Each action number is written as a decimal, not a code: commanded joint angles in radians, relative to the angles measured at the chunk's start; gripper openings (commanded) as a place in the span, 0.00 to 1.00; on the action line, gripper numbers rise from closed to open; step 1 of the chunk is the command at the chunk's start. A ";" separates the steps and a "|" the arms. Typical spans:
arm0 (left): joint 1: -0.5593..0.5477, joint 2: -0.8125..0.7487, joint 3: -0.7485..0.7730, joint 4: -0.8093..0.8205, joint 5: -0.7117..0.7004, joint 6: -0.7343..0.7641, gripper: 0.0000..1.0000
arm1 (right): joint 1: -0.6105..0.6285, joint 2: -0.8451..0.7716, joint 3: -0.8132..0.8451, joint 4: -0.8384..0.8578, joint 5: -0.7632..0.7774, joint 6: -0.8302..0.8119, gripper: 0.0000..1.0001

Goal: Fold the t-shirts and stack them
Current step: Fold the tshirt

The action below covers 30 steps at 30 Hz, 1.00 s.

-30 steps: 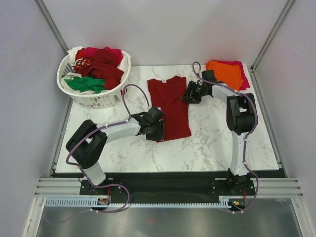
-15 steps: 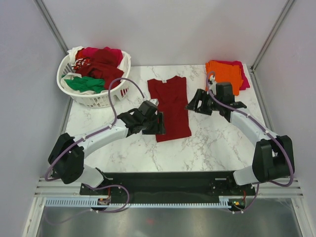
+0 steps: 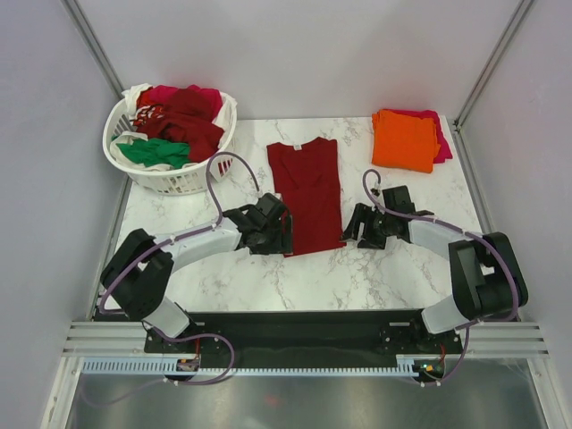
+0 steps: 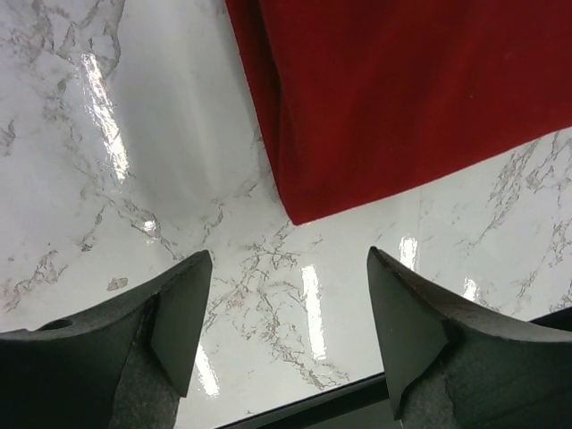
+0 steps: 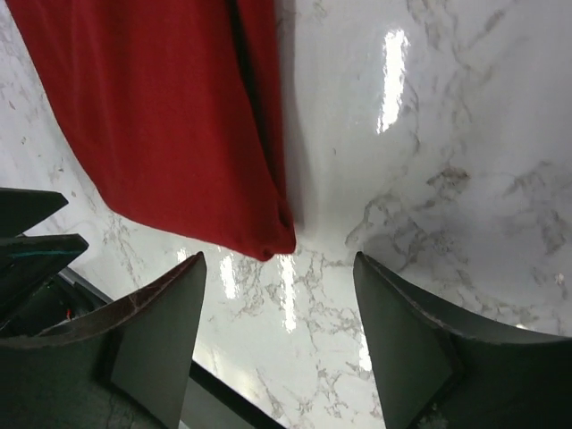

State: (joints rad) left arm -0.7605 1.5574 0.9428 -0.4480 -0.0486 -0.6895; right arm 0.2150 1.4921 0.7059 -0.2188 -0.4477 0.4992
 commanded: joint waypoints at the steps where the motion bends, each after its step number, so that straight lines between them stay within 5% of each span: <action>1: 0.009 0.009 -0.016 0.060 -0.010 -0.028 0.78 | 0.023 0.059 -0.046 0.122 -0.020 0.007 0.76; 4: 0.016 0.007 -0.038 0.080 -0.004 -0.033 0.77 | 0.049 0.099 -0.082 0.186 -0.019 0.033 0.68; 10: 0.021 0.000 -0.087 0.121 0.013 -0.061 0.76 | 0.057 0.131 -0.109 0.211 -0.020 0.044 0.32; 14: 0.021 -0.005 -0.105 0.149 0.019 -0.099 0.75 | 0.057 0.122 -0.129 0.213 -0.020 0.035 0.00; 30: 0.021 0.072 -0.142 0.310 0.021 -0.186 0.56 | 0.058 0.126 -0.154 0.245 -0.049 0.022 0.00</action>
State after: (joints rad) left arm -0.7410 1.5902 0.8082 -0.1852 -0.0170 -0.8352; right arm 0.2626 1.5898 0.5884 0.0914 -0.5350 0.5636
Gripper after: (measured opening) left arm 0.578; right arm 0.018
